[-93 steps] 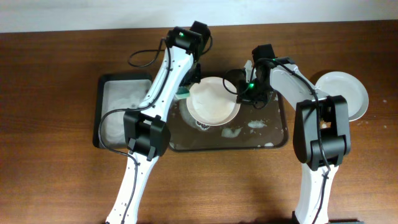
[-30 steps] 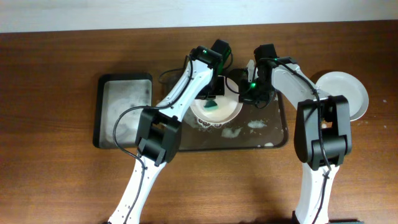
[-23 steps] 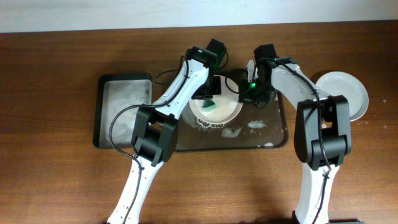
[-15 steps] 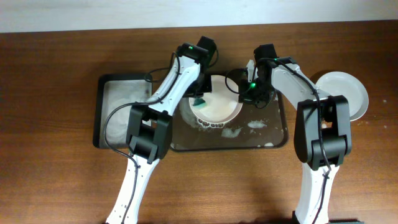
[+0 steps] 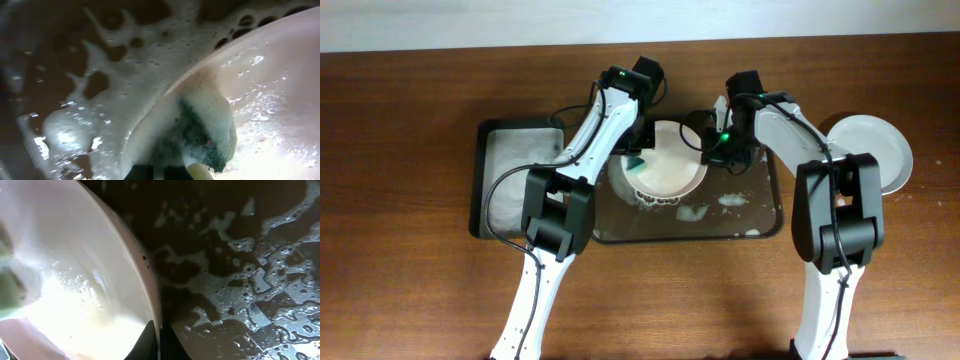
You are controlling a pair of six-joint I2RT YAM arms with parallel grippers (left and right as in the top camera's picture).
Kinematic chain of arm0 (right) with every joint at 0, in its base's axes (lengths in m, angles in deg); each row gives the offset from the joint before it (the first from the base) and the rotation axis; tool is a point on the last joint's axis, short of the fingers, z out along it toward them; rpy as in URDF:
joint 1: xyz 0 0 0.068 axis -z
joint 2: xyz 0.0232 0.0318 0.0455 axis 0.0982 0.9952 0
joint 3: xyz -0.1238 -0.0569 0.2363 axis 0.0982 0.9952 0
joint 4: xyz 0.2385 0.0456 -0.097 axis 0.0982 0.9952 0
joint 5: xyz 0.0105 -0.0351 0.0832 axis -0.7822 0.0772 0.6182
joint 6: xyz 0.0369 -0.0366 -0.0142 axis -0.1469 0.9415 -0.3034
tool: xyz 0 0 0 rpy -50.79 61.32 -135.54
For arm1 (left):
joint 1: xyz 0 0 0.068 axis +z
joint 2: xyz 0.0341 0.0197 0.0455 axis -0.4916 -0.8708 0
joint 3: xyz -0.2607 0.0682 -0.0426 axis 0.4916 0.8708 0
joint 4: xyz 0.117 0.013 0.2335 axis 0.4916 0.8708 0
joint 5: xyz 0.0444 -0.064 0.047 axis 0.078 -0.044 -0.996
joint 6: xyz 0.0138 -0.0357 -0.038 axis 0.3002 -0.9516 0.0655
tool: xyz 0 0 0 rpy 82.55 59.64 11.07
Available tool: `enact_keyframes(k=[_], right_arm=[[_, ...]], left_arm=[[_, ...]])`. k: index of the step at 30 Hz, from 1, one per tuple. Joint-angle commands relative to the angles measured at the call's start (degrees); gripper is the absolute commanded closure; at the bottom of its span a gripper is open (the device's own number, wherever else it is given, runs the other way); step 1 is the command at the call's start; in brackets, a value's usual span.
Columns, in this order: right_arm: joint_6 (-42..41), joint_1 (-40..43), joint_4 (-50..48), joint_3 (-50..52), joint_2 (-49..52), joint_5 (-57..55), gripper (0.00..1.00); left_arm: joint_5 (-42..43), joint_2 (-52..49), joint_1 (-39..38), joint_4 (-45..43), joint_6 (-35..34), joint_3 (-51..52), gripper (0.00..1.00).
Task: Clean dirty plates on tray and stack at the side
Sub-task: 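Lift the sponge and scrub the plate again near its left side, then raise the plate with the right gripper and carry it rightward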
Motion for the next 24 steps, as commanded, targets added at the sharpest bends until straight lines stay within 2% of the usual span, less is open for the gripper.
enact_keyframes(k=[1, 17, 24], right_arm=[[0.55, 0.22, 0.39, 0.94, 0.52, -1.18, 0.96], [0.59, 0.44, 2.05, -0.83, 0.02, 0.57, 0.96], [0.98, 2.21, 6.36, -4.07, -10.05, -3.23, 0.96]], left_arm=[[-6.69, 2.1, 2.89, 2.12, 1.11, -4.13, 0.99], [-5.09, 6.93, 4.15, 5.62, 1.09, -4.7, 0.99], [-3.08, 6.93, 4.09, 5.2, 1.09, -4.7, 0.99]])
